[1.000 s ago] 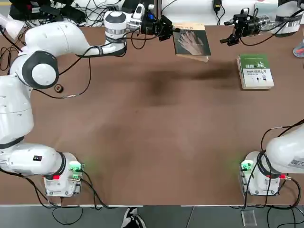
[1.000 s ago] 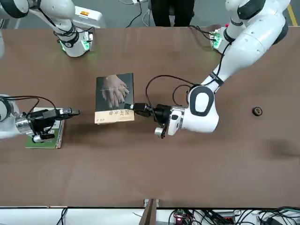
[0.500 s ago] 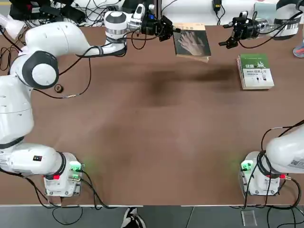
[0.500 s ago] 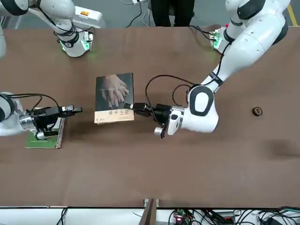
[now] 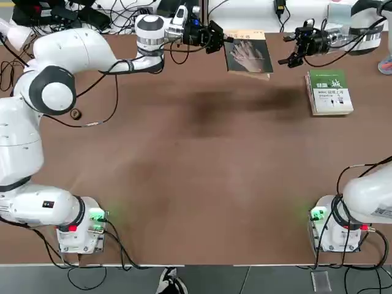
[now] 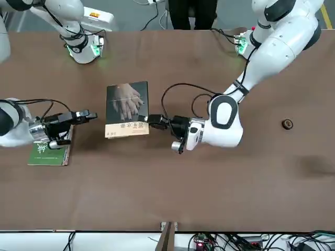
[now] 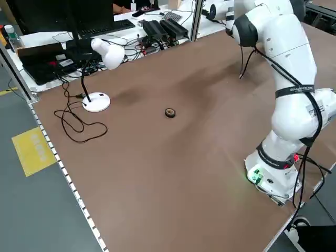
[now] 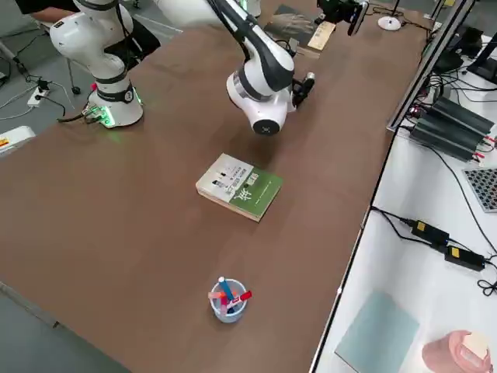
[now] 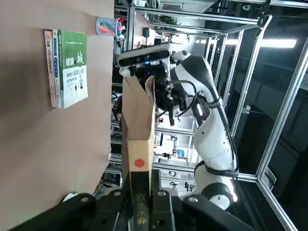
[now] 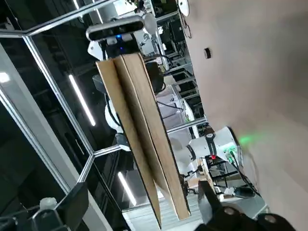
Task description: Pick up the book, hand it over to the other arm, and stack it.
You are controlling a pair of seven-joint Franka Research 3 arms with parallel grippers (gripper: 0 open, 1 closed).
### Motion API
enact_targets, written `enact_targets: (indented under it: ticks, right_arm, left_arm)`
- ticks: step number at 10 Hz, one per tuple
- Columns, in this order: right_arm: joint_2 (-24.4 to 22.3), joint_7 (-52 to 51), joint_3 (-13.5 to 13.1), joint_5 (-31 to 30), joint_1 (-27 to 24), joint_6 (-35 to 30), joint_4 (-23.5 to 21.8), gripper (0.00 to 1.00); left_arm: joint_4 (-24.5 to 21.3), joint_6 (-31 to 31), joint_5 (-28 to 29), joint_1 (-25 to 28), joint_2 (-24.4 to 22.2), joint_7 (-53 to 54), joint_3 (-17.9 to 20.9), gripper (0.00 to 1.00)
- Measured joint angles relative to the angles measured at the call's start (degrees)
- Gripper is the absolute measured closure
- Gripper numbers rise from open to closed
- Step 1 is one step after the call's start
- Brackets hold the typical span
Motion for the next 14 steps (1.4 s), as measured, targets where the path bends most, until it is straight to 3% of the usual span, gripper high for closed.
enact_targets:
  ticks: [6,14]
  right_arm:
    - [-2.3,-2.6,0.0,0.3,1.6,3.5,-2.5,0.00]
    - [-2.7,-3.9,0.7,5.6,3.7,5.0,-6.9,0.00]
  left_arm:
    - [0.0,0.1,0.0,-0.3,0.0,0.0,0.0,0.99]
    - [0.0,0.6,0.0,-0.3,0.0,0.0,0.0,0.99]
